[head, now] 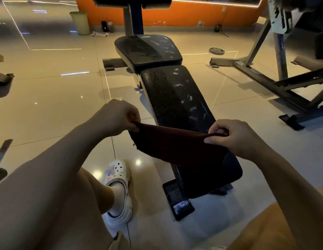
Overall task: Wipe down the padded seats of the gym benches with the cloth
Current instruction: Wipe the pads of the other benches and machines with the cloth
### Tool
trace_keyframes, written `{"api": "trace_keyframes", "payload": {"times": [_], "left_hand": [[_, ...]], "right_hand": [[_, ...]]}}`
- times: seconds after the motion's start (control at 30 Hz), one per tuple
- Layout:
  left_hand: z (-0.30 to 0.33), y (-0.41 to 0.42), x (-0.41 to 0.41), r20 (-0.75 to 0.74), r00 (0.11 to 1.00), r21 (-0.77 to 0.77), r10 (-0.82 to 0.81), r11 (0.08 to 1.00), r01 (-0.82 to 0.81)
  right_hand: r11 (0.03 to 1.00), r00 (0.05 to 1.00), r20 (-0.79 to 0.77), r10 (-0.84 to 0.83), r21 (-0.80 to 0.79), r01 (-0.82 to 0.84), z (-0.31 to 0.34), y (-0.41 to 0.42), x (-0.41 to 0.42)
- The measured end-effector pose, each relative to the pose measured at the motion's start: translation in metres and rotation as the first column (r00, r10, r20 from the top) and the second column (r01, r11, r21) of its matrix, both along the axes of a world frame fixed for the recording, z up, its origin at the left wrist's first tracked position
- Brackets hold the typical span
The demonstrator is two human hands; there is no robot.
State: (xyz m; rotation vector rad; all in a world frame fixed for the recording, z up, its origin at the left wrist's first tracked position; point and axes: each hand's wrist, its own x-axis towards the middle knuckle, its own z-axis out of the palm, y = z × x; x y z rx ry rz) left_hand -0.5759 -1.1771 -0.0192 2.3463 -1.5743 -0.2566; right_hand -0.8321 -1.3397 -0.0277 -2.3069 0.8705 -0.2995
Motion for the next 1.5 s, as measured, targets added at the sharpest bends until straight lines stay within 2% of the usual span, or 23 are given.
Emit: {"api": "trace_keyframes", "payload": {"times": [0.13, 0.27, 0.37, 0.47, 0.53, 0.57, 0.63, 0.67, 0.73, 0.83, 1.0, 1.2, 1.37, 1.5], "left_hand": [[0.005, -0.006, -0.008, 0.028, 0.999, -0.056, -0.036, 0.998, 0.038], [0.008, -0.015, -0.02, -0.015, 0.993, -0.072, -0.119, 0.99, 0.118], [0.009, -0.026, -0.034, -0.094, 0.978, -0.067, -0.184, 0.982, 0.178], [0.008, -0.042, -0.045, -0.201, 0.956, -0.057, -0.216, 0.976, 0.209], [0.008, -0.055, -0.054, -0.221, 0.948, -0.03, -0.229, 0.973, 0.228], [0.008, -0.065, -0.059, -0.17, 0.954, -0.016, -0.248, 0.968, 0.249], [0.005, -0.087, -0.074, 0.026, 0.954, -0.014, -0.3, 0.954, 0.3], [0.002, -0.098, -0.081, 0.073, 0.948, -0.036, -0.31, 0.949, 0.313], [-0.004, -0.121, -0.094, 0.073, 0.948, -0.048, -0.309, 0.949, 0.313], [-0.008, -0.147, -0.107, 0.084, 0.954, -0.024, -0.288, 0.957, 0.291], [-0.009, -0.172, -0.13, 0.12, 0.967, -0.334, -0.225, 0.908, 0.252], [-0.023, -0.177, -0.178, 0.07, 0.995, -0.474, -0.076, 0.875, 0.1], [-0.036, -0.173, -0.221, -0.107, 0.994, -0.44, 0.014, 0.896, -0.06], [-0.064, -0.171, -0.257, -0.133, 0.979, -0.348, 0.152, 0.918, -0.19]], "right_hand": [[1.0, 0.999, -0.042, 0.01, 0.02, -0.01, 0.009, 0.004, -0.015], [0.998, 0.991, -0.133, 0.014, -0.063, -0.022, 0.028, 0.004, -0.036], [0.992, 0.974, -0.224, -0.015, -0.126, -0.014, 0.041, -0.005, -0.048], [0.984, 0.962, -0.25, -0.107, -0.164, 0.067, 0.037, -0.021, -0.065], [0.978, 0.948, -0.274, -0.161, -0.176, 0.115, 0.023, -0.035, -0.078], [0.976, 0.942, -0.289, -0.171, -0.177, 0.123, 0.014, -0.044, -0.083], [0.977, 0.931, -0.32, -0.177, -0.17, 0.127, -0.004, -0.064, -0.091], [0.979, 0.926, -0.334, -0.174, -0.159, 0.126, -0.012, -0.075, -0.094], [0.983, 0.92, -0.356, -0.161, -0.14, 0.118, -0.021, -0.095, -0.097], [0.984, 0.931, -0.334, -0.15, -0.142, 0.107, -0.021, -0.125, -0.101], [0.992, 0.937, -0.328, -0.121, -0.067, 0.105, -0.015, -0.162, -0.133], [0.999, 0.974, -0.228, -0.019, -0.037, 0.01, -0.002, -0.187, -0.174], [0.997, 0.983, -0.17, 0.075, -0.018, -0.079, -0.004, -0.218, -0.198], [0.976, 0.954, -0.218, 0.205, -0.03, -0.217, -0.006, -0.247, -0.206]]}}
